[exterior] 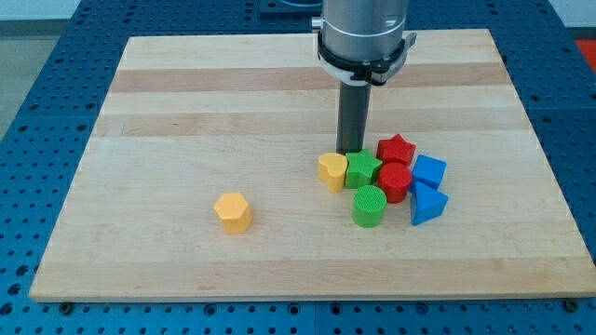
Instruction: Place the yellow hexagon towards the bottom right side of the green circle
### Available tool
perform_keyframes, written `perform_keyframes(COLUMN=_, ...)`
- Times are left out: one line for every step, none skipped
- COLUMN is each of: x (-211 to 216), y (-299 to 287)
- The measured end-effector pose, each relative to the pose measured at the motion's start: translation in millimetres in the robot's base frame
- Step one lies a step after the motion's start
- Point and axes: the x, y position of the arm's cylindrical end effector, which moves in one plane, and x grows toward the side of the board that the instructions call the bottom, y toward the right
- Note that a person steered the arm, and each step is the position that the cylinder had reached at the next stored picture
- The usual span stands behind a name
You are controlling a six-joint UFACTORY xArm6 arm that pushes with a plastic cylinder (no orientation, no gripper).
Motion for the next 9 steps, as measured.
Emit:
perform_keyframes(x=-27.7, y=-15.9)
perform_keyframes(x=-38.9, y=-71.7)
perform_keyframes(x=-12.6, y=-133.7)
perform_keyframes(x=38.7, y=-200.2)
perform_keyframes(x=48.4, y=-247.9)
perform_keyframes(x=54.7, y=-262.7)
perform_keyframes(x=75.7, y=-227.9)
perform_keyframes(x=80.2, y=-179.8)
perform_keyframes(x=83.5, y=-134.2)
